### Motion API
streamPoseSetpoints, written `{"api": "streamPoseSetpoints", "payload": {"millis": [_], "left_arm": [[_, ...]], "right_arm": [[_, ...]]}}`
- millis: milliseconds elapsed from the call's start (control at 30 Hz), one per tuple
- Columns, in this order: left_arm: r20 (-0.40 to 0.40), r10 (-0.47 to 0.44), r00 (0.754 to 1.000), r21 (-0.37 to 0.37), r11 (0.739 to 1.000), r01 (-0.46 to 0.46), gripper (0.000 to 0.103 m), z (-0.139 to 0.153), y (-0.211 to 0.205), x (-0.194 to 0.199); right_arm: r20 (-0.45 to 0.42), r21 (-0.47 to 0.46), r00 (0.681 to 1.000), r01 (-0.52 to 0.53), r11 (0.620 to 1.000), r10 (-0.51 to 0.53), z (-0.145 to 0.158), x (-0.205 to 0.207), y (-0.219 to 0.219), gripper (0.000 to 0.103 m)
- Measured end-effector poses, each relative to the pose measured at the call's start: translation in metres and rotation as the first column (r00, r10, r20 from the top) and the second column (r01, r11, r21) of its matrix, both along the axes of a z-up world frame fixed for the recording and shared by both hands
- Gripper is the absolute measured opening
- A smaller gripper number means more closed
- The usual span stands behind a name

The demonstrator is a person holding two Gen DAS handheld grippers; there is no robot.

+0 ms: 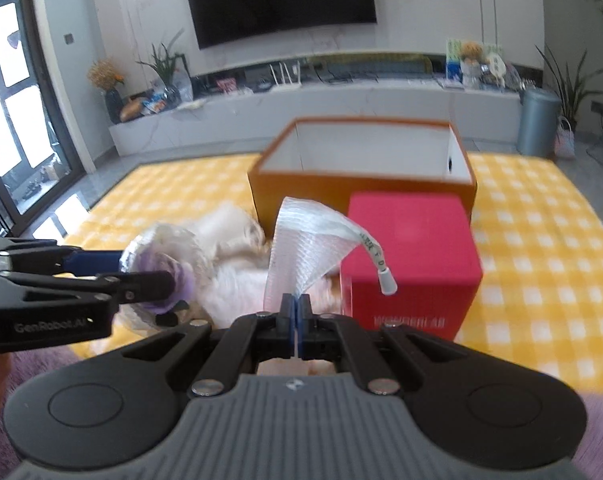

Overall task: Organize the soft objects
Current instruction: 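Carry both held plastic items into the orange box and open both tools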

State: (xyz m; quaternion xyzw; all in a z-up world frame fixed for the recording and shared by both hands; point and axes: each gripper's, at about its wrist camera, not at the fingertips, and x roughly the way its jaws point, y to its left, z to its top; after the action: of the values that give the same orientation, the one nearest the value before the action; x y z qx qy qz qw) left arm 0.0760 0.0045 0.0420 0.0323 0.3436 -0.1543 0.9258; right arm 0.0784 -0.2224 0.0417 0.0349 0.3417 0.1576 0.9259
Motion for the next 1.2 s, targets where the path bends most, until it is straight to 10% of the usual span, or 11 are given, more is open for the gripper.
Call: {"api": "streamPoseSetpoints", "payload": {"millis": [700, 1200], "left_arm": [[0.141, -0.040, 0.989, 0.027, 0.999, 0.037, 0.053, 0.050, -0.040, 0.167], [-0.109, -0.016, 0.994, 0.147, 0.989, 0.032, 0.054, -0.043, -0.055, 0.251]], "right_arm": [[0.213, 0.012, 0.977, 0.003, 1.000, -0.005, 0.064, 0.187, -0.006, 0.000], [-0.151, -0.110, 0.988, 0.018, 0.994, -0.035, -0.040, 0.314, -0.005, 0.000]]}}
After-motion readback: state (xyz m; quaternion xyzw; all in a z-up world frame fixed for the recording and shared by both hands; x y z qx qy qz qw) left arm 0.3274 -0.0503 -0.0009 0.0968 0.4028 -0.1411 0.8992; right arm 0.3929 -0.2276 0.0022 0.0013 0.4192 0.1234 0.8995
